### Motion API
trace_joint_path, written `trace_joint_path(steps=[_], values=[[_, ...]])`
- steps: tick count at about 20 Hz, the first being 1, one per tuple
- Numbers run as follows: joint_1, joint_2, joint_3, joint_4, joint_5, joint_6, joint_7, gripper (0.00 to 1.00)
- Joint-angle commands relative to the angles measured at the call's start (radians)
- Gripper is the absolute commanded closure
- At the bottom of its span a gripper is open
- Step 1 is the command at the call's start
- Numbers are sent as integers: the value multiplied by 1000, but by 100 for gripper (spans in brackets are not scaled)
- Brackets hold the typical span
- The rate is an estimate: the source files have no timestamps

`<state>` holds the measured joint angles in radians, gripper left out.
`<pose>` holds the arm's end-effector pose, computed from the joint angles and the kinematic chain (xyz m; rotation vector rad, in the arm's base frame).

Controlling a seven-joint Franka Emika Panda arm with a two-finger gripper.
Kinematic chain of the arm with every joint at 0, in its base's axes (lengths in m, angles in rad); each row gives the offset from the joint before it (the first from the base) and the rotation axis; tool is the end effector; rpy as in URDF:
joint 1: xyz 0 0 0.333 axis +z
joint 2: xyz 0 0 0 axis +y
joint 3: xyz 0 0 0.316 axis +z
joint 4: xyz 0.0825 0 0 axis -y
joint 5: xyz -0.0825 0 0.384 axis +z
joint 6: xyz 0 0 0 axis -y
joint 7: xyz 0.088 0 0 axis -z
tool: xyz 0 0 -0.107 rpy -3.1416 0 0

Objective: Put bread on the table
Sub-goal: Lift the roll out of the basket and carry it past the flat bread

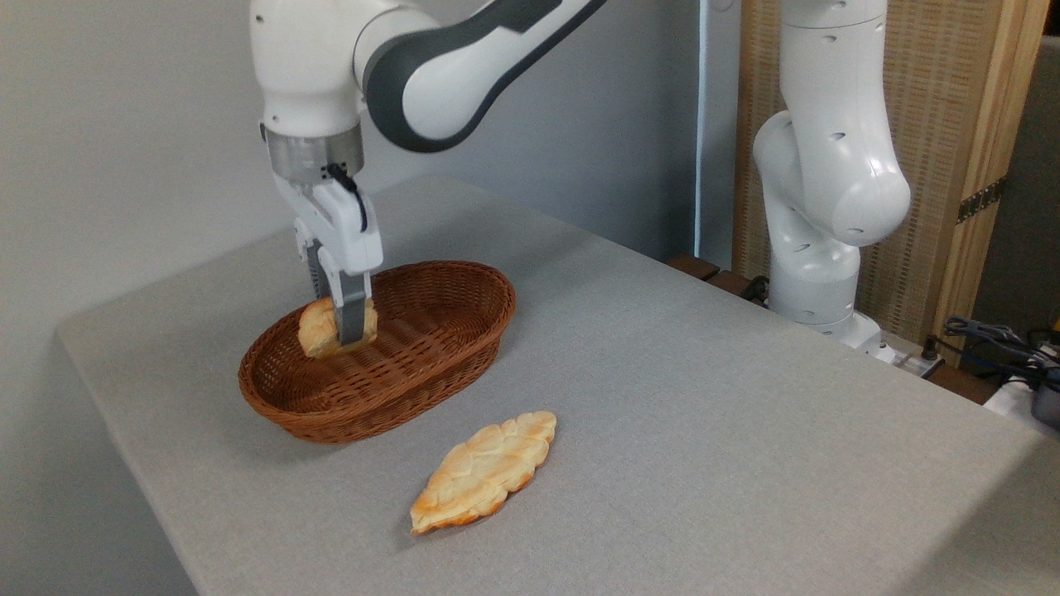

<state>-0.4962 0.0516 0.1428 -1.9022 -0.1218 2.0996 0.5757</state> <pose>0.5496 -0.2102 0.4849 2.7593 -1.2924 0.2394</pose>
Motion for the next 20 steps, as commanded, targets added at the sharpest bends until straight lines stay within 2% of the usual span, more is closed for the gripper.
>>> trace_joint_path(steps=[1, 5, 9, 10, 11, 12, 14, 15, 16, 20], values=[[1, -73, 66, -14, -7, -90, 3, 62], [1, -104, 170, -14, -2, -173, 71, 60], [1, -116, 286, -18, 4, -277, 212, 58], [1, -116, 314, -20, 25, -298, 254, 56], [1, -115, 330, -21, 45, -317, 298, 52], [2, -114, 340, -24, 54, -338, 337, 33], [2, -114, 368, -29, 67, -355, 404, 20], [2, -114, 382, -29, 67, -360, 430, 7], [2, -114, 394, -29, 67, -360, 443, 0], [2, -110, 397, -29, 67, -362, 446, 0]])
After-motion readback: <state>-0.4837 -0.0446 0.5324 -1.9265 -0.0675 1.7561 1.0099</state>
